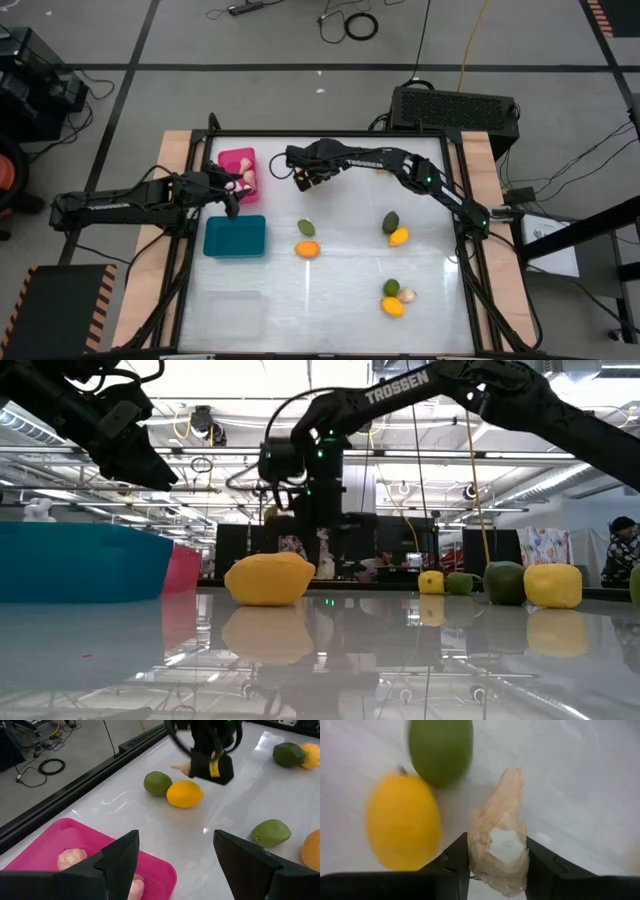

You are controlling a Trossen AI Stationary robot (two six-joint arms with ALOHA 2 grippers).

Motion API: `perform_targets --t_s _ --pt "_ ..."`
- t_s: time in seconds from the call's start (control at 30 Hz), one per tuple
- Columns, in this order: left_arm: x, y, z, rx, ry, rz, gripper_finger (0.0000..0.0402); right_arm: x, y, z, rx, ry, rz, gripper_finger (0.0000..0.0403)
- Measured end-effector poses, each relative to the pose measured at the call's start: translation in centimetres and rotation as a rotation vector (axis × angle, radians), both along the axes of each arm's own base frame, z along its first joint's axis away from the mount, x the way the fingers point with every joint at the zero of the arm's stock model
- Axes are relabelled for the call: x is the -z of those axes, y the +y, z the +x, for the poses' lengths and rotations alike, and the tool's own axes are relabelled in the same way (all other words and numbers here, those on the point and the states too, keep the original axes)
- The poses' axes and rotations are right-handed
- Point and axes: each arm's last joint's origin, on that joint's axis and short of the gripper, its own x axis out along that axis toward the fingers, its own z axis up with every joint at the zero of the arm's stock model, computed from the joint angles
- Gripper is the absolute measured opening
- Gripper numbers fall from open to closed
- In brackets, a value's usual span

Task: Sort produce into baskets
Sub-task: Put the white garlic into the pink bin

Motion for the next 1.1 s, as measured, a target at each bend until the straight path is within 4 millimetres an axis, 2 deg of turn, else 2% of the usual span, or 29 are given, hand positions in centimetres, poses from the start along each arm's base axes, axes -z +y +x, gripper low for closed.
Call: perform_targets --t_s 0.2,0.4,0.57,0.7,0.87,1.1 --pt "0.0 0.0 0.0 -0.002 0.000 0.001 0.0263 -2.8 0.3 1.3 0.024 -0.178 -0.190 0.0142" --pt "0.0 0.0 0.0 -0.002 0.000 0.001 0.0263 -4.2 3.2 6.2 -0.174 -0.588 -0.283 0.0145" --pt "0.0 0.2 -0.1 -0.059 0.001 0.024 0.0263 -2.8 5.5 9.0 -0.233 -0.796 -0.335 0.0146" --pt "0.0 0.4 -0.2 -0.138 0.003 0.052 0.0263 -0.8 6.6 10.5 -0.288 -0.904 -0.321 0.0146" --pt "0.0 0.6 -0.5 -0.254 0.016 0.097 0.0263 0.4 7.2 11.1 -0.329 -0.939 -0.327 0.0146" --pt "0.0 0.9 -0.8 -0.372 0.024 0.153 0.0263 0.7 7.4 11.2 -0.382 -0.910 -0.361 0.0162"
